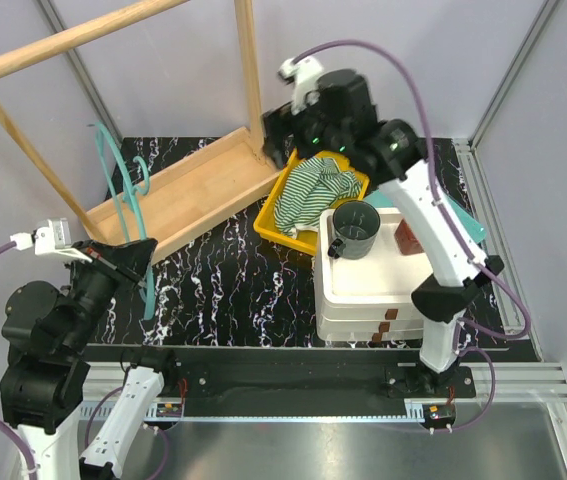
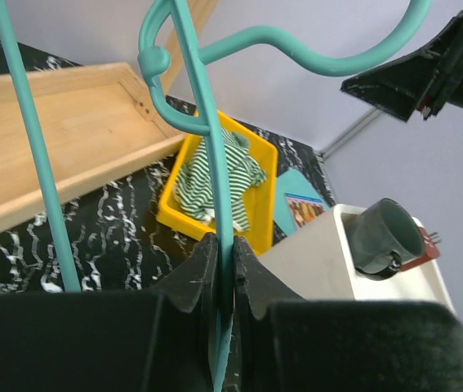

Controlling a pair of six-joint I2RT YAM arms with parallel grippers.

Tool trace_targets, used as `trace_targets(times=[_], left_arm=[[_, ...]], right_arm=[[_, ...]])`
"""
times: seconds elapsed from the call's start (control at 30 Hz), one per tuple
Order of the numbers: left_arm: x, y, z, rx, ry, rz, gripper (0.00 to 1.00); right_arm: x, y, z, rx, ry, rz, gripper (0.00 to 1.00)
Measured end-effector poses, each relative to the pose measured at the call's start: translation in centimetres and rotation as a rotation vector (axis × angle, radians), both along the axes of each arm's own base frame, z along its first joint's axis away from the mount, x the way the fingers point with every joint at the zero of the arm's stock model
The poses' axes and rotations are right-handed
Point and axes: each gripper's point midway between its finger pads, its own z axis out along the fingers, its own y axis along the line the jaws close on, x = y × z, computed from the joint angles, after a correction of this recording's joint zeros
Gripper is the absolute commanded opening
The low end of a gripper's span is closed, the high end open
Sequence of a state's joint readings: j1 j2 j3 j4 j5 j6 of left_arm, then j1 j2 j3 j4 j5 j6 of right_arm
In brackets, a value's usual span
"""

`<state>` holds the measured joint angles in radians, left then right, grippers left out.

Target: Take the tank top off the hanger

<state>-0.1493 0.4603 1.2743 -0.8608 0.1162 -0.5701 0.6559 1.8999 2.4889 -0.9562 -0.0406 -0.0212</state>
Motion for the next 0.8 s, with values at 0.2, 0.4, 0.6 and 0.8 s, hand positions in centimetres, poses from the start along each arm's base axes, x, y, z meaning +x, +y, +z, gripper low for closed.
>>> trace_targets(times=[0.2,0.4,0.6,0.8], left_arm=[[1.7,-1.2,-2.0,-0.147,0.082,-0.012,0.00],[3.2,-1.4,-4.9,-0.322,0.183,0.044,0.00],[2.5,0.3,-4.1,-0.472,0.124,0.148,0.00],[2.5,1.6,-3.6,-0.581,0.081,0.216,0.00]], right_arm=[[-12.3,8.9,-0.7,-0.014,0.046,0.241,1.00],[-20.7,12.4,-3.5,-0.026,0.140,0.344,1.00],[-26.2,14.9,-5.8,0.014,0.205,0.424,0.88],[-27.7,16.1,-6.9,0.090,0.250,0.453,0.72]])
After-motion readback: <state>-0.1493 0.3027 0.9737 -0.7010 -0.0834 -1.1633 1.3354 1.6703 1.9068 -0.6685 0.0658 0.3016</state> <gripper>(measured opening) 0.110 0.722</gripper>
